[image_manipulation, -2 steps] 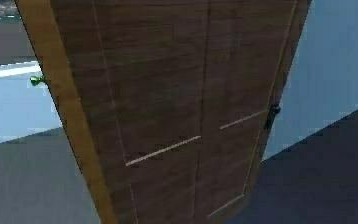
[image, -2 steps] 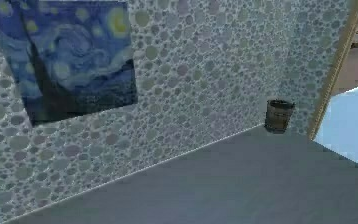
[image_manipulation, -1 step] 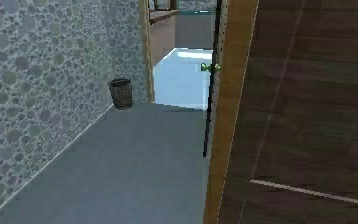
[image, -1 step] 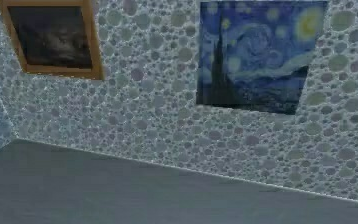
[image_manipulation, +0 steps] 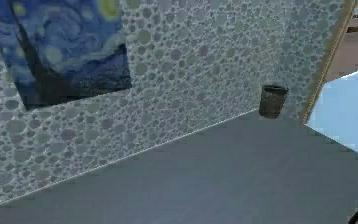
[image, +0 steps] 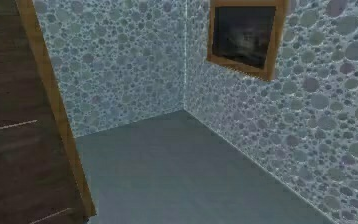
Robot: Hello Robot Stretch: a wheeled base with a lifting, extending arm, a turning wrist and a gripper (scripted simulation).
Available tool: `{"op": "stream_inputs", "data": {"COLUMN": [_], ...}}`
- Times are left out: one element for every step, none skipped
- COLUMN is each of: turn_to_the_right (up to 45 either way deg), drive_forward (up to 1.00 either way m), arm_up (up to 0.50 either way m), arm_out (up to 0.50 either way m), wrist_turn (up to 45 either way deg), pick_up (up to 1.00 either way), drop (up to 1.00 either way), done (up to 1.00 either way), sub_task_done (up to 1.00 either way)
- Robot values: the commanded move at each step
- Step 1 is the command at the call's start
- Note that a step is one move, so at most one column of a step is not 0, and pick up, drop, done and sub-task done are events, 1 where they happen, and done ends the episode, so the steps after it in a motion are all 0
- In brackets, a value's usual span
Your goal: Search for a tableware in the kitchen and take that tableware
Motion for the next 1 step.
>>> {"op": "stream_inputs", "data": {"turn_to_the_right": [-27.0], "drive_forward": [0.0], "arm_up": [0.0], "arm_out": [0.0], "wrist_turn": [0.0], "pick_up": [0.0], "drop": [0.0], "done": [0.0], "sub_task_done": [0.0]}}
